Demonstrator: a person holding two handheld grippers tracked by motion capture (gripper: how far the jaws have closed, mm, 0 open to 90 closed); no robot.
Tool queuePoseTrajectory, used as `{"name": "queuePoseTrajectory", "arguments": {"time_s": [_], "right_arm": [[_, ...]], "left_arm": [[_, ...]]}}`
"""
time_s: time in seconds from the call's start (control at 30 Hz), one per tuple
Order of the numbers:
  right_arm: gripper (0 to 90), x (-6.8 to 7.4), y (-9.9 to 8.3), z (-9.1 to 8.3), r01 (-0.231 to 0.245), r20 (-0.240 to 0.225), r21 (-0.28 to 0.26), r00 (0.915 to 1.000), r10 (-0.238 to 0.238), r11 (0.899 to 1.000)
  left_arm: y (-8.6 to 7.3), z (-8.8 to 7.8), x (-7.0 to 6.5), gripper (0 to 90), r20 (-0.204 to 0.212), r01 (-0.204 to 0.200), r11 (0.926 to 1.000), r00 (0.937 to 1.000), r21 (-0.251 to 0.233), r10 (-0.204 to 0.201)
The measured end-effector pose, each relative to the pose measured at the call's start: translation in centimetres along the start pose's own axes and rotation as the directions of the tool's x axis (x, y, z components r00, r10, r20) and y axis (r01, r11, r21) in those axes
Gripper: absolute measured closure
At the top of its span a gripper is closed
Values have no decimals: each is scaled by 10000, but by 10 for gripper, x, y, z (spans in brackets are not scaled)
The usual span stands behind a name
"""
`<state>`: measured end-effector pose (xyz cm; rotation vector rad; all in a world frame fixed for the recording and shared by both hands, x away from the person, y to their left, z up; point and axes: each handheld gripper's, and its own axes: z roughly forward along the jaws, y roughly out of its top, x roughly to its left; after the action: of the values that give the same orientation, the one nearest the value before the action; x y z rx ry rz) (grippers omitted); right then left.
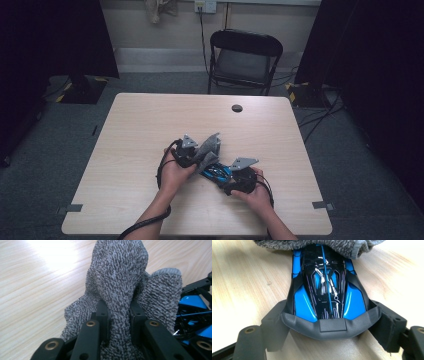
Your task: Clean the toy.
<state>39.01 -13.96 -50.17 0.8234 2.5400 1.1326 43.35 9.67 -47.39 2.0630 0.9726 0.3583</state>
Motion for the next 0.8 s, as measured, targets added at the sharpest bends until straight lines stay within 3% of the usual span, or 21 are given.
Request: {"name": "queuePoseTrajectory", "arguments": {"time_s": [0.8], "right_arm": [[239, 0, 0, 0, -3, -5, 0, 10000, 3, 10000]], "left_arm": [[-3, 0, 16, 749, -183, 505, 9986, 9986, 128, -503]]}}
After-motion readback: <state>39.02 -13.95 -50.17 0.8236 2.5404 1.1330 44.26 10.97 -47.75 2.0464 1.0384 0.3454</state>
